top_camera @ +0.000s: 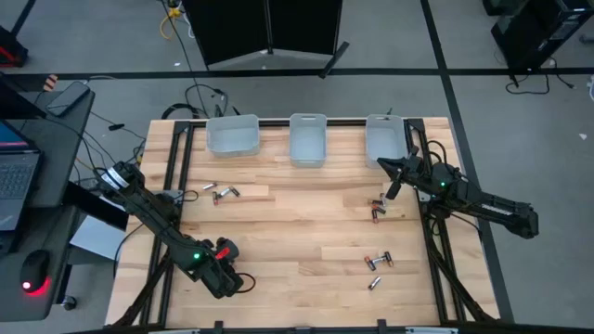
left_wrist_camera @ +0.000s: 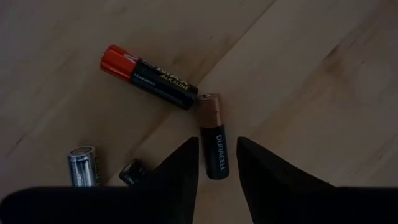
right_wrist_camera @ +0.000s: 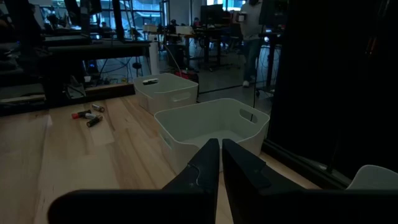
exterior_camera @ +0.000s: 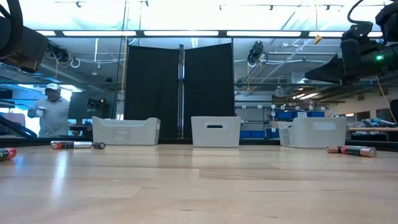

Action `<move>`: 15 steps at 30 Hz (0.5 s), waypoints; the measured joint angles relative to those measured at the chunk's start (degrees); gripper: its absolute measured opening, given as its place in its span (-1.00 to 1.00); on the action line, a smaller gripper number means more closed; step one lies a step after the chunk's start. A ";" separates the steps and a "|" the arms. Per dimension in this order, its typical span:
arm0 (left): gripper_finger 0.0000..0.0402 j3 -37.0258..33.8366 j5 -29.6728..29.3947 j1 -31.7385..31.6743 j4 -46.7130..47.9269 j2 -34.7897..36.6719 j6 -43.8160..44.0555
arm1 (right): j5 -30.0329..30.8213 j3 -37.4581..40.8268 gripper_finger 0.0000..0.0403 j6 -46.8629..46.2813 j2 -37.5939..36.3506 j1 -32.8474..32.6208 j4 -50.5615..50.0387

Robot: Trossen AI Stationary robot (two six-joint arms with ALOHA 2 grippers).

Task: Sort batteries
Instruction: Put the black brown battery into the left bin

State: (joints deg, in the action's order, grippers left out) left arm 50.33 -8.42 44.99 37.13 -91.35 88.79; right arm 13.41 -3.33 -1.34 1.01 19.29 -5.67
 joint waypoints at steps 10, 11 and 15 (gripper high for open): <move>-0.42 0.00 -0.05 0.00 0.02 -1.00 0.01 | 0.00 -0.01 -0.84 0.00 0.00 0.01 0.00; -0.42 0.00 0.07 0.00 0.01 -1.33 0.02 | 0.00 0.00 -0.84 -0.01 -0.01 0.00 0.00; -0.42 -0.02 0.14 0.00 0.04 -2.18 0.02 | 0.00 -0.01 -0.84 0.00 -0.01 0.00 0.00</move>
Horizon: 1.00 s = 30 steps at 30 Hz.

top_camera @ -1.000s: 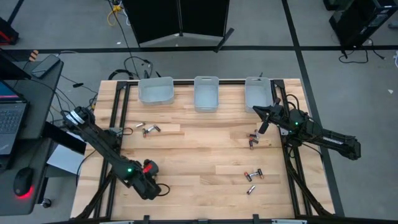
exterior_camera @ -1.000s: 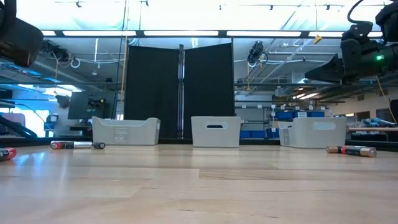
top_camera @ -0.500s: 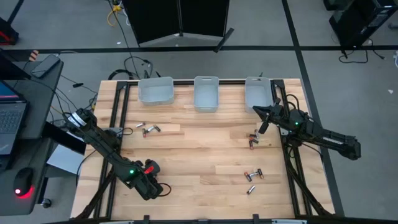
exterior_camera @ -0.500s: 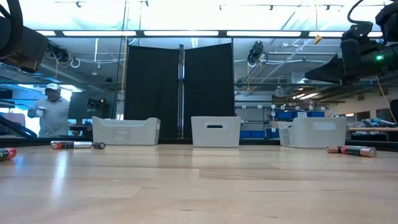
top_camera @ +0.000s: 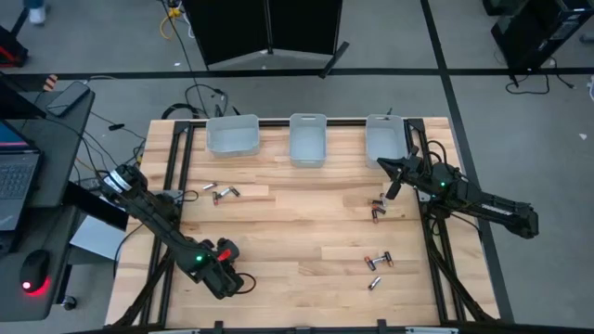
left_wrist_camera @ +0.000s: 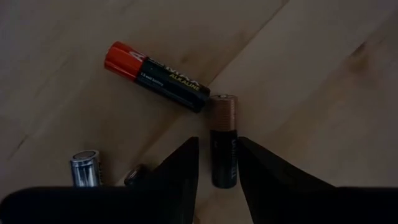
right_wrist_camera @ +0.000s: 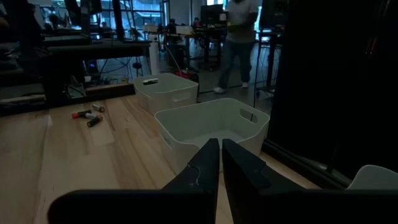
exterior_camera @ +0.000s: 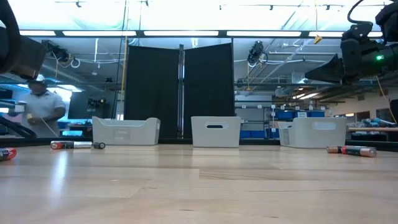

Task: Sort batteries
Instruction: Put the black brown battery into the left bin

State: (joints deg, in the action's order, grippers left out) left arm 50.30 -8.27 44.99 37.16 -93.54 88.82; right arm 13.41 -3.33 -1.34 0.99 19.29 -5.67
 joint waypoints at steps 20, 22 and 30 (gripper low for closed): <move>-0.79 0.65 3.39 0.11 -1.43 -0.18 -5.63 | 0.00 0.00 -0.84 -0.02 0.00 0.01 0.00; -0.79 1.78 4.43 0.11 -1.14 -0.18 -6.60 | 0.00 0.00 -0.84 0.00 0.00 0.00 0.00; -0.79 10.41 4.84 -1.21 11.07 -0.18 -13.65 | 0.00 0.00 -0.84 -0.01 0.00 0.00 0.00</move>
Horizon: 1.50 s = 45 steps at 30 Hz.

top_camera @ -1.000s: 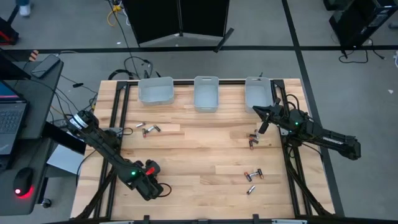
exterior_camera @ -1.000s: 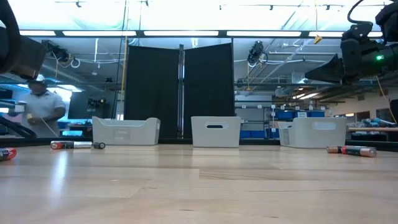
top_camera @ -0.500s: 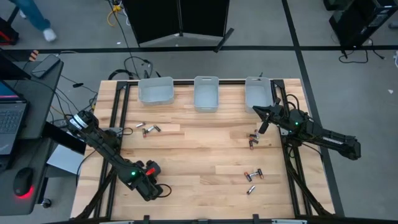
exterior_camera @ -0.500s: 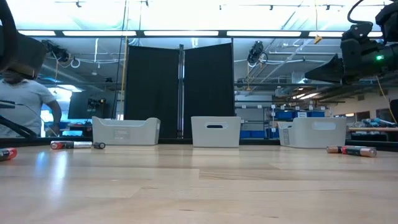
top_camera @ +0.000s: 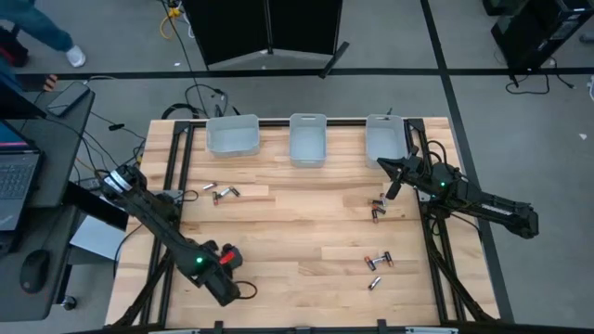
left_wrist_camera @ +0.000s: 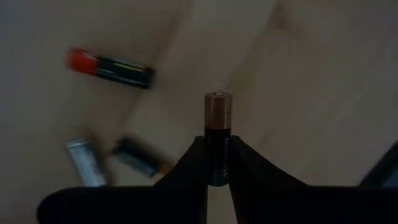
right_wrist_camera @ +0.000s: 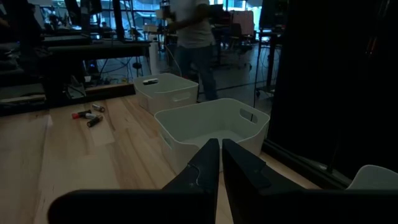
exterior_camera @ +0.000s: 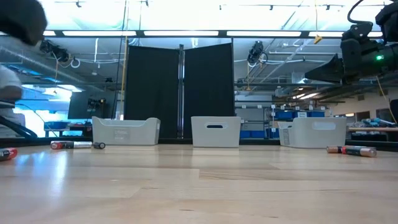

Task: Sort batteries
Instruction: Put the black brown battery into the left bin

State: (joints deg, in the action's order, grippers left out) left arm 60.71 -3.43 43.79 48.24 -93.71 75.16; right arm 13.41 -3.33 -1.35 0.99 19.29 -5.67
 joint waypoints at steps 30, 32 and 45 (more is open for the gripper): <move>-0.80 28.91 -13.71 -53.82 20.15 0.09 -65.43 | 0.00 0.01 -0.84 0.00 0.01 0.00 0.00; -0.80 28.91 -13.72 -58.37 20.38 0.09 -67.60 | 0.00 0.00 -0.84 0.00 0.00 0.00 0.00; -0.80 23.40 -8.17 -83.36 12.11 0.76 -75.79 | 0.00 0.01 -0.84 -0.01 0.00 0.00 0.01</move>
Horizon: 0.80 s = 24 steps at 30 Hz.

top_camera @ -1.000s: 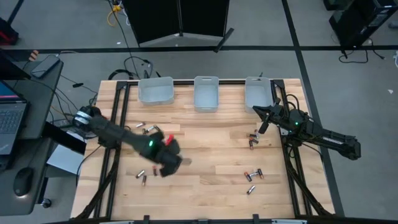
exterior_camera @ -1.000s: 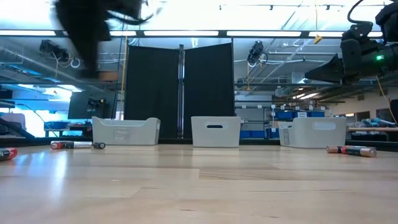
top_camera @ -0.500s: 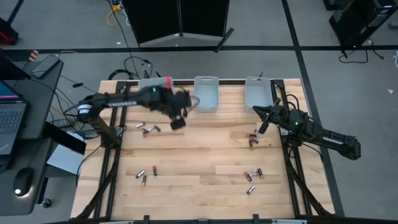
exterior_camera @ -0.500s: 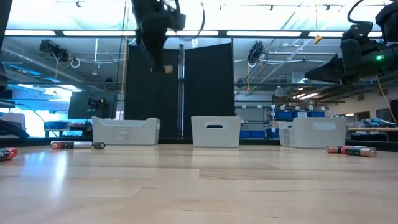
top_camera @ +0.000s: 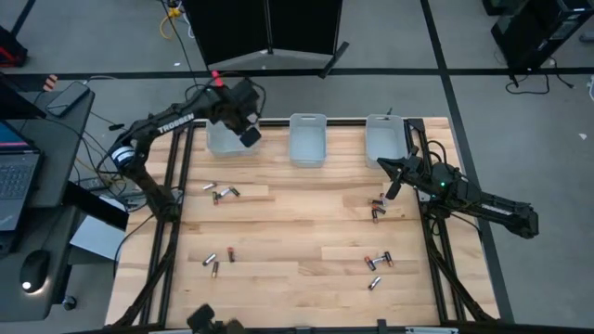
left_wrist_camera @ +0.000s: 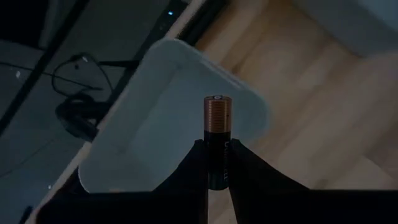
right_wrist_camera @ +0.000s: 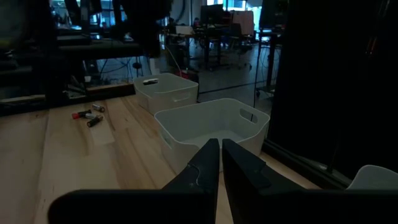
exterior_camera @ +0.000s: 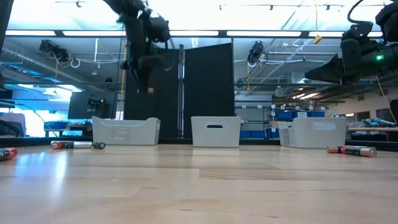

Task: Sort batteries
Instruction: Put the black brown battery into the left bin

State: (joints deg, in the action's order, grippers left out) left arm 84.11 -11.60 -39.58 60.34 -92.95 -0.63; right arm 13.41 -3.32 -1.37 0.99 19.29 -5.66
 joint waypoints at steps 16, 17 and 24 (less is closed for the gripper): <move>-0.80 -21.99 9.73 -11.69 -23.77 -0.04 -4.85 | 0.00 0.01 -0.84 0.02 0.02 0.00 -0.01; -0.80 -22.81 9.75 -11.86 -24.77 -0.04 -5.67 | 0.00 0.00 -0.84 0.00 0.01 0.01 -0.01; -0.80 -26.27 8.70 -13.19 -29.84 -0.20 -14.42 | 0.00 0.00 -0.84 0.00 0.01 0.00 -0.01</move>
State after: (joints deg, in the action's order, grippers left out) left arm 57.84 -2.90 -52.76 30.51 -93.15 -15.05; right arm 13.41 -3.32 -1.37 1.00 19.29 -5.67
